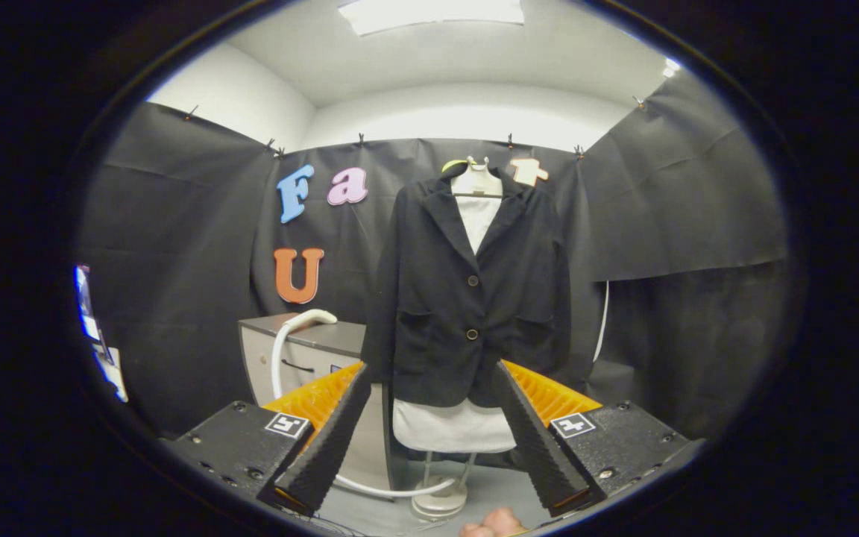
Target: Iron the clothes twice with a garment steamer, once on the left side and once on the right side.
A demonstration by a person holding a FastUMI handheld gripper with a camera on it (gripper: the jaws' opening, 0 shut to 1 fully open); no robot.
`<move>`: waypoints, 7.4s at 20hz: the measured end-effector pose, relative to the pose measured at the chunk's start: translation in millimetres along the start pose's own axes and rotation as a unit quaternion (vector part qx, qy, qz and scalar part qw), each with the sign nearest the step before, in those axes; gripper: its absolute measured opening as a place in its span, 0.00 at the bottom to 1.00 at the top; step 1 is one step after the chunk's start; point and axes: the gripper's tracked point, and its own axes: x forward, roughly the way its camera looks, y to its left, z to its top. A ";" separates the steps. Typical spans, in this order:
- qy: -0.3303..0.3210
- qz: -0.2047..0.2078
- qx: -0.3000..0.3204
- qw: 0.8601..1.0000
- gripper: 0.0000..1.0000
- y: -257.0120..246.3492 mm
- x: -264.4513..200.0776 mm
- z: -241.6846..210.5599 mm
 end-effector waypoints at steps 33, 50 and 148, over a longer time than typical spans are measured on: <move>-0.007 0.103 0.021 0.994 1.00 188.3 124.9 50.7; 0.115 0.214 -0.012 0.970 1.00 344.3 403.2 27.9; 0.002 -0.015 0.056 0.998 0.27 27.0 278.5 208.7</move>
